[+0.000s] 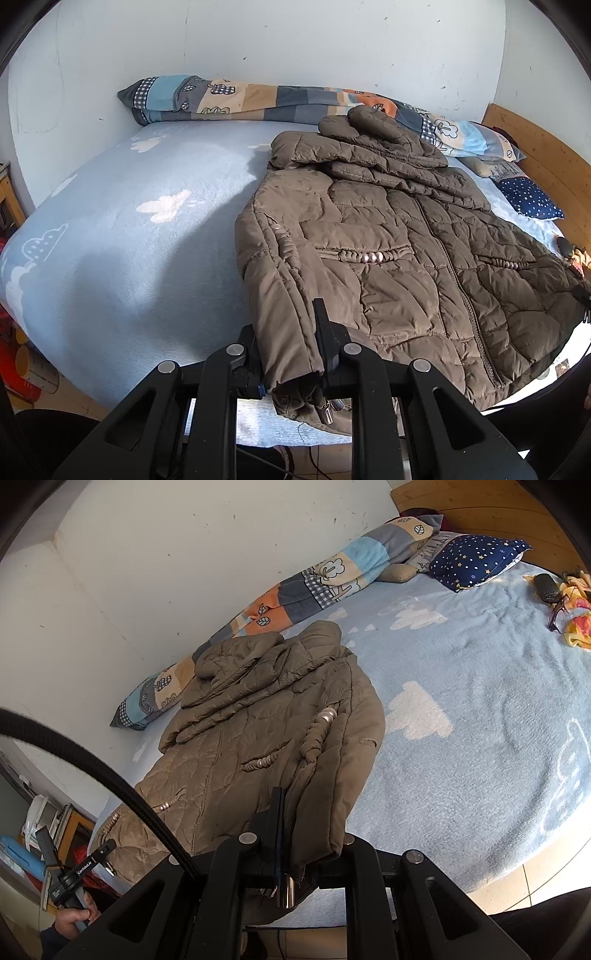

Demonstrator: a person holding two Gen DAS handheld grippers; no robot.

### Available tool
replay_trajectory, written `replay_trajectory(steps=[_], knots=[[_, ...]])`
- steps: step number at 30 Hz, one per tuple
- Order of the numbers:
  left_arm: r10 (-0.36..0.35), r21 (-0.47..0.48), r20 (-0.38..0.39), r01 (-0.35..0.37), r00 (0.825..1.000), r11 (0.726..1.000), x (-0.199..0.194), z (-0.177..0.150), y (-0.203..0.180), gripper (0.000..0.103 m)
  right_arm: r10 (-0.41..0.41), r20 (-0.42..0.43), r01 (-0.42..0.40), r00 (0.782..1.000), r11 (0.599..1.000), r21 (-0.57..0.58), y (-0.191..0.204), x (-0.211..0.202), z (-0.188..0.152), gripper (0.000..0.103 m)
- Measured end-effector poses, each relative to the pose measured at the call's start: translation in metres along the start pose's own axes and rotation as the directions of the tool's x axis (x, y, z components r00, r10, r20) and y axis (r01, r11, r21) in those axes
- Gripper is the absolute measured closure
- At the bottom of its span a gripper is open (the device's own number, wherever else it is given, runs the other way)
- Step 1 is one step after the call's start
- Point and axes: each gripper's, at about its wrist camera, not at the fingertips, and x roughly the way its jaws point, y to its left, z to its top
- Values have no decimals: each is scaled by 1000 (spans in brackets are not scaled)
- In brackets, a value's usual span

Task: Fold large clothes
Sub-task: 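Lift the hem with both grippers and carry it toward the hood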

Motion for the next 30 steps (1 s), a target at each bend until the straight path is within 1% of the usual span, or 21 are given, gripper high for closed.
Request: replay_trajectory(steps=[11, 19, 30], knots=[[14, 16, 29, -15, 999, 1000, -8, 2, -2, 85, -2, 15, 2, 1000, 1000, -22, 4, -4, 1, 91], [22, 26, 51, -23, 998, 999, -16, 6, -3, 85, 13, 41, -12, 999, 999, -31, 9, -13, 4, 91], [-15, 24, 113, 12, 994, 1000, -39, 23, -9, 85, 44, 82, -38, 996, 997, -70, 26, -27, 13, 91]])
